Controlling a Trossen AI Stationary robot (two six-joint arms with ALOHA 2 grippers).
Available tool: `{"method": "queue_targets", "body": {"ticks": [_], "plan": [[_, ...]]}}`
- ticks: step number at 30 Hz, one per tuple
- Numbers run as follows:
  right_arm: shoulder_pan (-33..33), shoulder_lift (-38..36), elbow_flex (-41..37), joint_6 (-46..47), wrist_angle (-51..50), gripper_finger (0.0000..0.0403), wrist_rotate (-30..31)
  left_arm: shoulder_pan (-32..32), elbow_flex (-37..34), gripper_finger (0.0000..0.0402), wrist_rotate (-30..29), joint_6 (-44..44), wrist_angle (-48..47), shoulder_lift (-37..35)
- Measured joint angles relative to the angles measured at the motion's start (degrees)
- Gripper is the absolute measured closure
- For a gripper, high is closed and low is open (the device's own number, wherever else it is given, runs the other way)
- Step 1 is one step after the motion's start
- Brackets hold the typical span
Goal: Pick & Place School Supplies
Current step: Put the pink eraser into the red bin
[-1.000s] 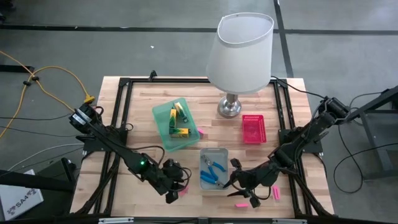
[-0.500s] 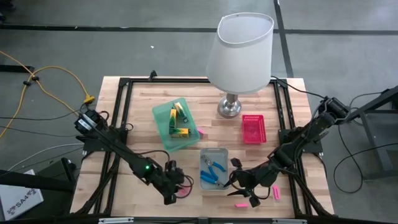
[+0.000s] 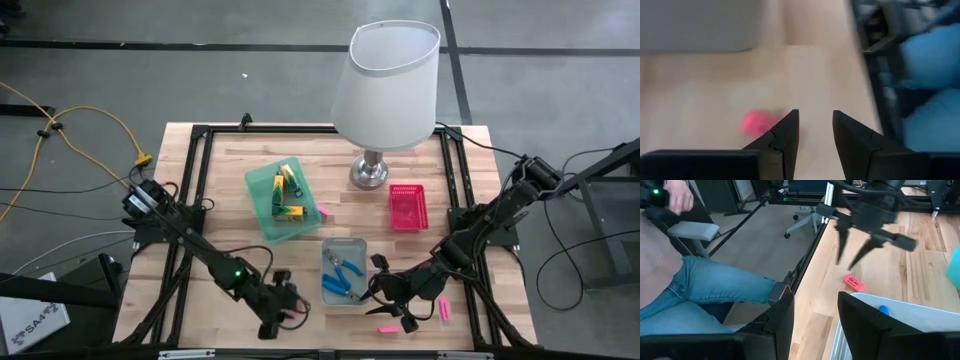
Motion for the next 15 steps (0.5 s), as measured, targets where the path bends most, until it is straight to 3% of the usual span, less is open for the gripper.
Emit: {"method": "queue_targets", "body": {"ticks": [5, 15], "plan": [[0.02, 0.0, 0.0, 0.05, 0.04, 0.0259, 0.0, -0.27, 0.09, 0.0287, 2.85, 2.18, 4.07, 2.52], [0.15, 0.02, 0.0, 1.55, -0.15, 0.0259, -0.04, 0.16, 0.02, 0.0287, 2.65, -0.68, 6.39, 6.11]]}}
